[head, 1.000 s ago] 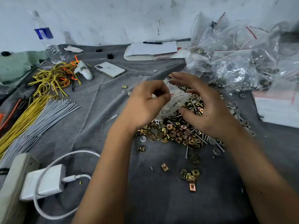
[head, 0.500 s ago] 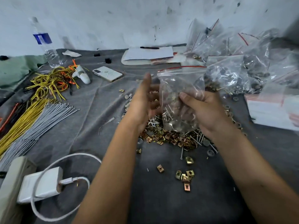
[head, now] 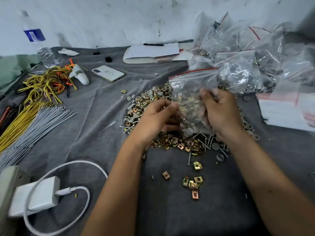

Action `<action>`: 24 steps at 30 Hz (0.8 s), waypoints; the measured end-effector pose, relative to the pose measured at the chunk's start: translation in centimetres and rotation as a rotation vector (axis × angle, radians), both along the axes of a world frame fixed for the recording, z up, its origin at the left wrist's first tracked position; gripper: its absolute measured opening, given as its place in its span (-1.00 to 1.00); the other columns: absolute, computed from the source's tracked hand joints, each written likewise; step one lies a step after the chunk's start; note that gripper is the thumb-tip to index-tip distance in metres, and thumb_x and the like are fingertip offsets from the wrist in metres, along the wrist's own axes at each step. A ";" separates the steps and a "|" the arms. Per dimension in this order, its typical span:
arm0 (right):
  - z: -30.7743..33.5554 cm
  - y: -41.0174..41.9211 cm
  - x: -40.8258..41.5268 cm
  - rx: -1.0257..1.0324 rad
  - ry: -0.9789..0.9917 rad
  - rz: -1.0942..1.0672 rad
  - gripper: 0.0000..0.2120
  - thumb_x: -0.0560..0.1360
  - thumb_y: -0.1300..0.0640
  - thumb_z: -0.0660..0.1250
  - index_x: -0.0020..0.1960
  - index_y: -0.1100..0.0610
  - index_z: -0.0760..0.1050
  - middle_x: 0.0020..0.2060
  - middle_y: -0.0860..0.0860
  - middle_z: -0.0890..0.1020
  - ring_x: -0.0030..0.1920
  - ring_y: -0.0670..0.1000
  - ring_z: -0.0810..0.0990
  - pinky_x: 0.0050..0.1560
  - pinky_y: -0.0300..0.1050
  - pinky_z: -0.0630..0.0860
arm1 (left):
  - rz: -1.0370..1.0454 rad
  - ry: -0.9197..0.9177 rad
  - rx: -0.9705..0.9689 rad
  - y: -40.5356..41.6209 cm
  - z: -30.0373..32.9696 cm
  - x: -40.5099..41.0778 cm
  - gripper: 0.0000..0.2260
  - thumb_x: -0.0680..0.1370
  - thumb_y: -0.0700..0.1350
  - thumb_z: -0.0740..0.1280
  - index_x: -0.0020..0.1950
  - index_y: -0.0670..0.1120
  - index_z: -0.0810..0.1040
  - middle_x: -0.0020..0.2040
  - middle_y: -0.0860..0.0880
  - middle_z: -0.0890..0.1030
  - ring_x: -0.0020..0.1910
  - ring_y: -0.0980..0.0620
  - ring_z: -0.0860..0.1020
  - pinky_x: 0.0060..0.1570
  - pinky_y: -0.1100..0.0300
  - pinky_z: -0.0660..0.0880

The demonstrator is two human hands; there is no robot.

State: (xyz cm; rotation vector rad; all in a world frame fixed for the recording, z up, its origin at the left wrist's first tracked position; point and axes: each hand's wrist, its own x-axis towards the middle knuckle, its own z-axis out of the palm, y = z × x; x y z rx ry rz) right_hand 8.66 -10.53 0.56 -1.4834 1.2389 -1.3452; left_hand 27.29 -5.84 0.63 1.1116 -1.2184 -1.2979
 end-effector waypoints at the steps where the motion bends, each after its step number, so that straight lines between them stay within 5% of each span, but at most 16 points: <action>1: 0.0 0.0 0.0 -0.003 -0.021 -0.017 -0.78 0.68 0.03 0.27 -0.09 -0.01 0.62 -0.54 -0.05 0.54 -0.64 -0.11 0.42 -0.64 -0.30 0.27 | -0.037 -0.013 0.002 0.0 0.0 -0.1 -0.96 0.66 -0.25 0.35 0.09 -0.20 0.53 -0.03 -0.20 0.73 -0.12 -0.12 0.72 -0.05 0.00 0.69; 7: 0.4 -0.9 -1.2 -0.036 0.066 -0.092 -0.76 0.62 -0.05 0.38 -0.14 0.06 0.65 -0.45 0.02 0.62 -0.49 -0.07 0.53 -0.49 -0.20 0.43 | -0.049 -0.070 -0.016 0.1 0.2 0.2 -0.74 0.51 -0.40 0.47 0.15 -0.34 0.50 -0.16 -0.22 0.72 -0.26 -0.08 0.69 -0.25 0.14 0.67; 12: 2.3 -2.4 -1.5 0.074 -0.002 0.106 -0.63 0.54 -0.21 0.43 -0.04 0.11 0.69 -0.16 0.15 0.74 -0.17 0.15 0.71 -0.01 0.11 0.63 | -0.046 -0.179 -0.045 0.2 0.4 0.5 -0.82 0.50 -0.31 0.53 -0.01 -0.34 0.58 -0.17 -0.24 0.65 -0.31 0.03 0.61 -0.32 0.27 0.53; 17: 1.5 -2.4 -0.8 0.010 -0.166 0.158 -0.82 0.63 0.07 0.38 -0.12 0.04 0.68 -0.50 -0.06 0.54 -0.54 -0.10 0.45 -0.49 -0.27 0.37 | -0.008 -0.014 -0.027 0.1 0.2 0.9 -0.83 0.64 -0.20 0.35 0.08 -0.33 0.57 -0.17 -0.11 0.66 -0.30 0.05 0.62 -0.31 0.19 0.53; 21: 1.2 -1.7 -0.5 -0.076 -0.241 0.238 -0.88 0.61 0.10 0.40 -0.10 0.02 0.63 -0.43 -0.11 0.56 -0.50 -0.12 0.47 -0.51 -0.28 0.38 | 0.078 0.173 -0.015 -0.3 0.3 0.4 -0.77 0.63 -0.08 0.33 0.20 -0.19 0.58 0.06 -0.14 0.68 -0.02 -0.04 0.66 -0.06 0.10 0.64; 24: 1.6 -1.6 -0.3 -0.078 -0.283 0.214 -0.89 0.59 0.04 0.41 -0.10 0.02 0.62 -0.32 -0.13 0.64 -0.34 -0.13 0.57 -0.29 -0.23 0.53 | 0.141 0.123 -0.012 -0.3 0.1 0.1 -0.82 0.71 -0.23 0.24 0.16 -0.33 0.56 -0.09 -0.06 0.72 -0.19 0.06 0.68 -0.23 0.18 0.61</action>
